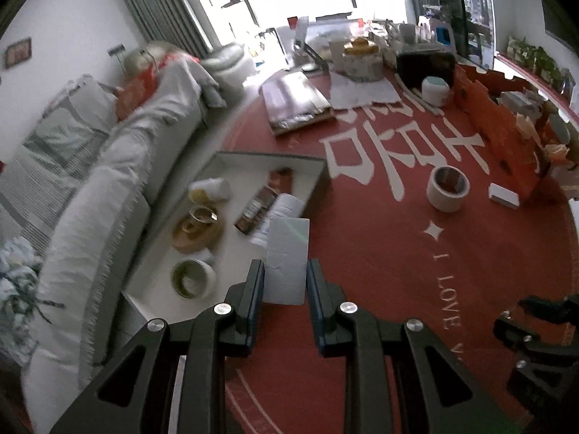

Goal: Organize rigid objects
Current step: 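Carry the white block in left gripper while right gripper carries the hose clamp to the tray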

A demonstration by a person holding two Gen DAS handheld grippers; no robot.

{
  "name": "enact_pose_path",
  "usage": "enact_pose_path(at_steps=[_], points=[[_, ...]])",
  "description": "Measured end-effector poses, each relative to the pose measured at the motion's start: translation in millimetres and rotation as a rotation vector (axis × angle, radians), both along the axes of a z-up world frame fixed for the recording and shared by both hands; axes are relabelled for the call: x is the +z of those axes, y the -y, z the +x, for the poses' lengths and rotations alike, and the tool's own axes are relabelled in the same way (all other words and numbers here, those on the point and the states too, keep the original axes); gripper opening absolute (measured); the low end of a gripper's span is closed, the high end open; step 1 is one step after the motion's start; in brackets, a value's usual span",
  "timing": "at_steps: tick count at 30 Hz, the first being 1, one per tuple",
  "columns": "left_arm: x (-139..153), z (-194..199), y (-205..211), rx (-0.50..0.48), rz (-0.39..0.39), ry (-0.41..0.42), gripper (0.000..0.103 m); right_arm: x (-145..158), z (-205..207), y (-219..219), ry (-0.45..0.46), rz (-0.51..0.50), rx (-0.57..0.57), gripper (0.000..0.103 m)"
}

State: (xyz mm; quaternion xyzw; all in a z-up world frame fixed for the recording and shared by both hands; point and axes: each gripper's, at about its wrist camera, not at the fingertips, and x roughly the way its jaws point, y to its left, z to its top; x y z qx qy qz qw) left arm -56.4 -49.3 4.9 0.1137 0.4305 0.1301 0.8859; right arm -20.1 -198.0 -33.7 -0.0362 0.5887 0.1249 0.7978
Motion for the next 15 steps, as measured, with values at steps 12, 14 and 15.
enact_pose_path(at_steps=[12,14,15], points=[[14,-7,-53,0.100,-0.141,0.019,0.025,38,15,-41,0.066,0.025,0.037,0.043],[22,-5,-73,0.149,-0.173,0.031,0.025,50,22,-53,0.090,0.046,0.051,0.043],[26,-4,-83,0.175,-0.183,0.041,0.025,56,26,-60,0.102,0.057,0.060,0.043]])
